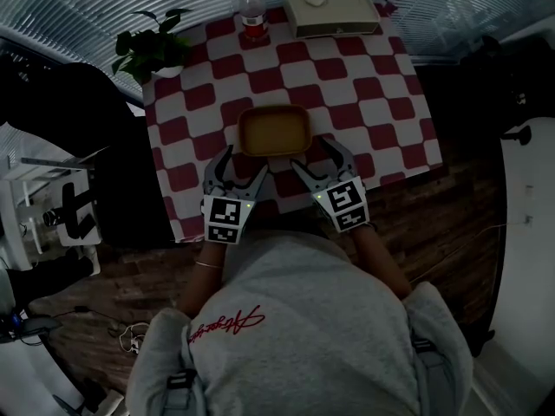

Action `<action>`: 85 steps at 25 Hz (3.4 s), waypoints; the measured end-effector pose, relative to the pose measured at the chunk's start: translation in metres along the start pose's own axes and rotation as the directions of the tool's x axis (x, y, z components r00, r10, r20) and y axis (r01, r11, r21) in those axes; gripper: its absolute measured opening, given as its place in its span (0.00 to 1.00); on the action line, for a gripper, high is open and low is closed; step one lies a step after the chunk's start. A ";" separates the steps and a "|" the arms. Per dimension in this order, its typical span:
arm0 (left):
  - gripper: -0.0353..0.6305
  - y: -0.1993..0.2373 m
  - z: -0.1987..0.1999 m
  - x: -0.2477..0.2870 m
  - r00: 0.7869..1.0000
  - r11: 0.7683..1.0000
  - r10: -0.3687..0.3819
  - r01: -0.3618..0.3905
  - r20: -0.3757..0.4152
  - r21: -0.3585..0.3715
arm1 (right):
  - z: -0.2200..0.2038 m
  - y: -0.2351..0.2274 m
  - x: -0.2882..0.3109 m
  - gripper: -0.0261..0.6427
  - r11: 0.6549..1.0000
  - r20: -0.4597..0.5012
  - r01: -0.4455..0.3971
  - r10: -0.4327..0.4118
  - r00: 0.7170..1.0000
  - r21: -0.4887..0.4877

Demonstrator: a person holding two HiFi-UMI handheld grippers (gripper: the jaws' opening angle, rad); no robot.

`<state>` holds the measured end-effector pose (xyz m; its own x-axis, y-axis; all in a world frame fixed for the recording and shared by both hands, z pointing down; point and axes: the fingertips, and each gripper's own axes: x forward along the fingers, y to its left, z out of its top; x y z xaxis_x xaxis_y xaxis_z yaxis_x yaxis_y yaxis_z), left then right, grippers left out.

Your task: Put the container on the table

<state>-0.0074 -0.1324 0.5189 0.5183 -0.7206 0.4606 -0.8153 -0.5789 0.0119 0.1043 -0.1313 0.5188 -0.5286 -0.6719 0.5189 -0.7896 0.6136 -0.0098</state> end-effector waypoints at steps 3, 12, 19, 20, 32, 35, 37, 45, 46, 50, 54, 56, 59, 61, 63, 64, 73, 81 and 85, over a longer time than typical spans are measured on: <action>0.55 0.002 0.005 -0.004 1.000 1.000 0.007 -0.006 0.014 -0.010 | 0.007 -0.001 -0.002 0.50 1.000 0.019 0.001 -0.001 1.000 0.006; 0.55 0.012 0.020 -0.013 0.998 0.999 0.040 -0.039 0.052 -0.019 | 0.024 0.001 -0.004 0.50 1.000 0.055 0.003 -0.002 0.998 -0.001; 0.55 0.013 0.041 -0.016 0.995 0.999 0.041 -0.041 0.095 0.002 | 0.051 -0.003 -0.013 0.50 0.999 0.130 0.037 -0.033 0.991 -0.031; 0.55 0.015 0.044 -0.017 0.994 0.999 0.044 -0.044 0.100 0.005 | 0.053 -0.003 -0.014 0.50 0.999 0.134 0.040 -0.035 0.990 -0.030; 0.55 0.026 0.081 -0.030 0.980 0.997 0.074 -0.077 0.184 0.005 | 0.081 -0.009 -0.020 0.50 0.998 0.183 0.057 -0.052 0.982 -0.026; 0.55 0.031 0.093 -0.036 0.973 0.996 0.082 -0.085 0.215 0.008 | 0.089 -0.008 -0.021 0.50 0.998 0.199 0.060 -0.054 0.979 -0.022; 0.55 0.035 0.100 -0.040 0.970 0.996 0.082 -0.085 0.231 0.003 | 0.094 -0.008 -0.021 0.50 0.998 0.203 0.065 -0.058 0.977 -0.026; 0.55 0.045 0.123 -0.046 0.964 0.998 0.045 -0.051 0.262 0.019 | 0.119 -0.009 -0.022 0.50 0.995 0.233 0.099 -0.094 0.968 -0.011; 0.55 0.046 0.125 -0.047 0.964 0.999 0.042 -0.049 0.263 0.018 | 0.122 -0.008 -0.022 0.50 0.995 0.236 0.102 -0.097 0.967 -0.009; 0.55 0.054 0.134 -0.050 0.961 0.999 0.035 -0.041 0.273 0.017 | 0.135 -0.007 -0.023 0.50 0.993 0.249 0.116 -0.111 0.962 -0.005; 0.55 0.060 0.145 -0.055 0.955 0.999 0.028 -0.036 0.296 0.021 | 0.145 -0.005 -0.023 0.50 0.992 0.259 0.127 -0.121 0.958 -0.005; 0.55 0.062 0.150 -0.057 0.952 0.999 0.021 -0.030 0.306 0.024 | 0.150 -0.004 -0.022 0.50 0.991 0.263 0.131 -0.125 0.957 -0.005; 0.55 0.065 0.153 -0.059 0.950 1.000 0.014 -0.021 0.311 0.021 | 0.156 -0.002 -0.022 0.50 0.991 0.271 0.135 -0.129 0.954 -0.005; 0.55 0.067 0.155 -0.062 0.948 1.000 0.012 -0.020 0.317 0.022 | 0.160 0.000 -0.023 0.50 0.990 0.280 0.139 -0.132 0.951 -0.005; 0.55 0.070 0.159 -0.065 0.944 1.000 0.009 -0.019 0.329 0.025 | 0.165 0.003 -0.023 0.50 0.990 0.292 0.140 -0.133 0.947 -0.004; 0.55 0.070 0.160 -0.065 0.943 0.999 0.006 -0.016 0.333 0.029 | 0.167 0.004 -0.023 0.50 0.990 0.297 0.141 -0.134 0.946 -0.004; 0.55 0.076 0.168 -0.074 0.936 0.999 -0.019 0.005 0.352 0.041 | 0.183 0.013 -0.028 0.50 0.988 0.330 0.157 -0.146 0.932 -0.007; 0.55 0.080 0.178 -0.083 0.925 0.998 -0.041 0.021 0.379 0.056 | 0.205 0.021 -0.034 0.50 0.987 0.369 0.160 -0.142 0.918 -0.018; 0.55 0.086 0.180 -0.088 0.921 0.999 -0.031 0.014 0.389 0.047 | 0.212 0.025 -0.037 0.50 0.987 0.381 0.163 -0.144 0.913 -0.016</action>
<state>-0.0763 -0.1874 0.3195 0.6030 -0.7938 0.0788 -0.7949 -0.6062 -0.0238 0.0383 -0.1794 0.3185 -0.4877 -0.8602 0.1492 -0.8598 0.5029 0.0885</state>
